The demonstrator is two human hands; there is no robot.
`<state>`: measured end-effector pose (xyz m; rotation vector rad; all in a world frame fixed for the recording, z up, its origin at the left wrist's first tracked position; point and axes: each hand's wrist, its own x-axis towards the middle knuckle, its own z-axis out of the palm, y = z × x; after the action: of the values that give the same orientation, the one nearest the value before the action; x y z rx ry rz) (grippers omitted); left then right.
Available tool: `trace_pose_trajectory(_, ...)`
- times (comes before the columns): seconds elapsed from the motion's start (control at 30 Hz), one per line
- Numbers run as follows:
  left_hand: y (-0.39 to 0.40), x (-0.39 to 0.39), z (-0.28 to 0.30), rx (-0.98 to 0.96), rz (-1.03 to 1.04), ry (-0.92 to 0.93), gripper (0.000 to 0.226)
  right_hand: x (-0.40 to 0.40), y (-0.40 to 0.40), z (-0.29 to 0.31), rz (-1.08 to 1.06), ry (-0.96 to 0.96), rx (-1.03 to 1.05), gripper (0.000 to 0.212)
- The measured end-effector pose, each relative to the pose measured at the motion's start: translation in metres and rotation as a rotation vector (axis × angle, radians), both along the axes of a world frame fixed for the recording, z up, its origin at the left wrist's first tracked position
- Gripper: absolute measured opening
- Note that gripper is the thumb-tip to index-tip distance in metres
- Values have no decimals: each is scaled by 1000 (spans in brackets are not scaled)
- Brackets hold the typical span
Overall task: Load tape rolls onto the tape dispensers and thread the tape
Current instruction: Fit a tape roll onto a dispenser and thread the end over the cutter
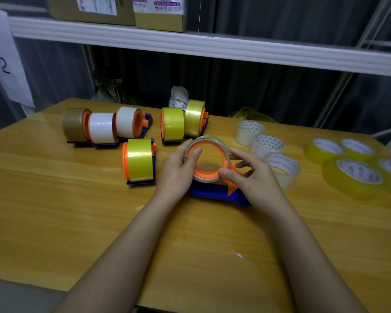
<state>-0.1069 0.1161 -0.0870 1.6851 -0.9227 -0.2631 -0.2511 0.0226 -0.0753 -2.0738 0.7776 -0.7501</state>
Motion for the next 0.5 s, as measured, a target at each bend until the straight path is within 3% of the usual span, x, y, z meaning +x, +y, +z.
trace_pose_trajectory(0.17, 2, 0, 1, 3, -42, 1, 46, -1, -2, -2, -1, -62, 121, 63)
trace_pose_trajectory(0.4, 6, -5, 4, -113, -74, -25, 46, 0, 4, -1, 63, -1, -69, 59)
trace_pose_trajectory(0.5, 8, -4, 4, -141, -109, -4, 49, -1, 2, -2, 110, -132, 85, 53)
